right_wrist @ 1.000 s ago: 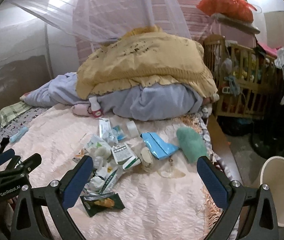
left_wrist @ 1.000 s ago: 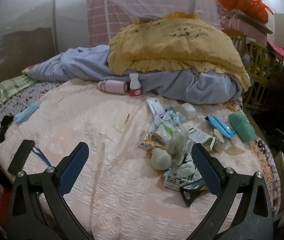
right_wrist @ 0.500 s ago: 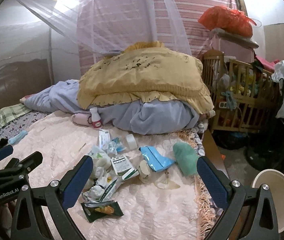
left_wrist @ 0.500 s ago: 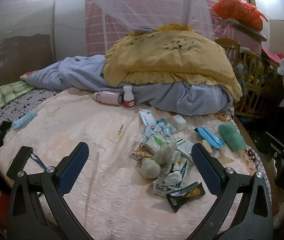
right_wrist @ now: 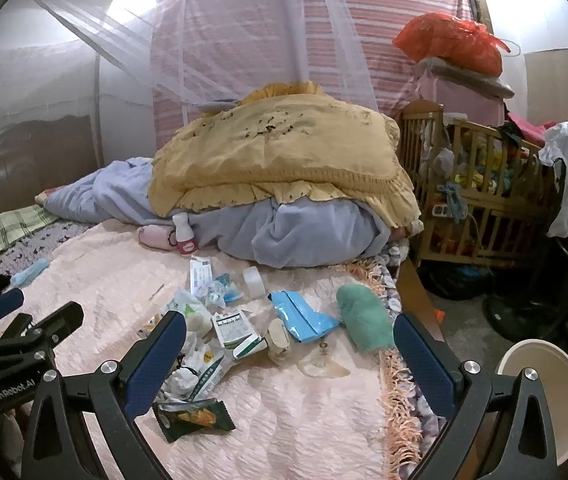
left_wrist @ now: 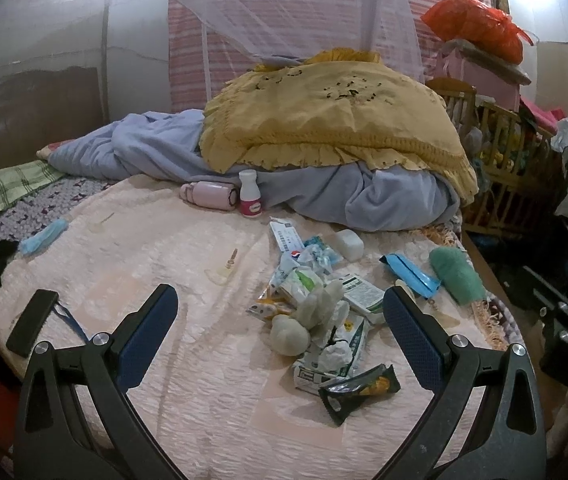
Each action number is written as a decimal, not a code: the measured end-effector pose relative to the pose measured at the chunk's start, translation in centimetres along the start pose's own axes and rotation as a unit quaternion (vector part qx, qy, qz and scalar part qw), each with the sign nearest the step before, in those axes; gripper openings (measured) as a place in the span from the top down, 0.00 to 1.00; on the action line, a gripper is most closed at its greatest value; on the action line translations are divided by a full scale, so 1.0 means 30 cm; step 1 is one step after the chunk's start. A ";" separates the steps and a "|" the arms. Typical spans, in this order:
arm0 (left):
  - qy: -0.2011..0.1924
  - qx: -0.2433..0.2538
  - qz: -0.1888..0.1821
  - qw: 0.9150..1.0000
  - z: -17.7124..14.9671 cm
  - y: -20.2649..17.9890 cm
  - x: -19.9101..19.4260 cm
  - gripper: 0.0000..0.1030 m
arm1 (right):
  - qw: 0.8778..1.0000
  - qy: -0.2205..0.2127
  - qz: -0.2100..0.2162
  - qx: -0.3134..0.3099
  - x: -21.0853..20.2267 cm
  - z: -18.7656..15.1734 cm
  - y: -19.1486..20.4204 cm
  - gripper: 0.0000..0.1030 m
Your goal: Collect trash
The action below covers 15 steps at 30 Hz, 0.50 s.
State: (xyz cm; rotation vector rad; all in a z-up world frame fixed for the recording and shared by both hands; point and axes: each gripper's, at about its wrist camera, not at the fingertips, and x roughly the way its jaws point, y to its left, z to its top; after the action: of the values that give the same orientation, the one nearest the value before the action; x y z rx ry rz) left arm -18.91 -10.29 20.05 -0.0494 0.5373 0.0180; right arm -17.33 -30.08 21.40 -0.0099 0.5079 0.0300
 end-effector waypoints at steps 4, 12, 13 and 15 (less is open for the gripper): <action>0.001 -0.001 -0.002 1.000 -0.001 -0.001 0.001 0.01 | 1.000 0.001 0.001 0.002 0.002 -0.001 -0.001 0.00; 0.004 -0.001 -0.005 1.000 -0.005 -0.004 0.008 0.01 | 1.000 0.003 0.000 0.003 0.007 -0.001 -0.005 0.00; 0.004 -0.001 -0.005 1.000 -0.005 -0.004 0.008 0.01 | 1.000 0.003 -0.001 0.003 0.008 -0.001 -0.008 0.00; 0.004 -0.001 -0.006 1.000 -0.008 -0.008 0.009 0.01 | 1.000 0.003 -0.001 0.002 0.009 -0.003 -0.009 0.00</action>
State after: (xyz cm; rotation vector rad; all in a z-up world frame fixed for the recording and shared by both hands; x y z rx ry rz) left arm -18.80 -10.53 19.73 -0.0536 0.5444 0.0070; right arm -17.13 -30.35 21.19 -0.0058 0.5134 0.0272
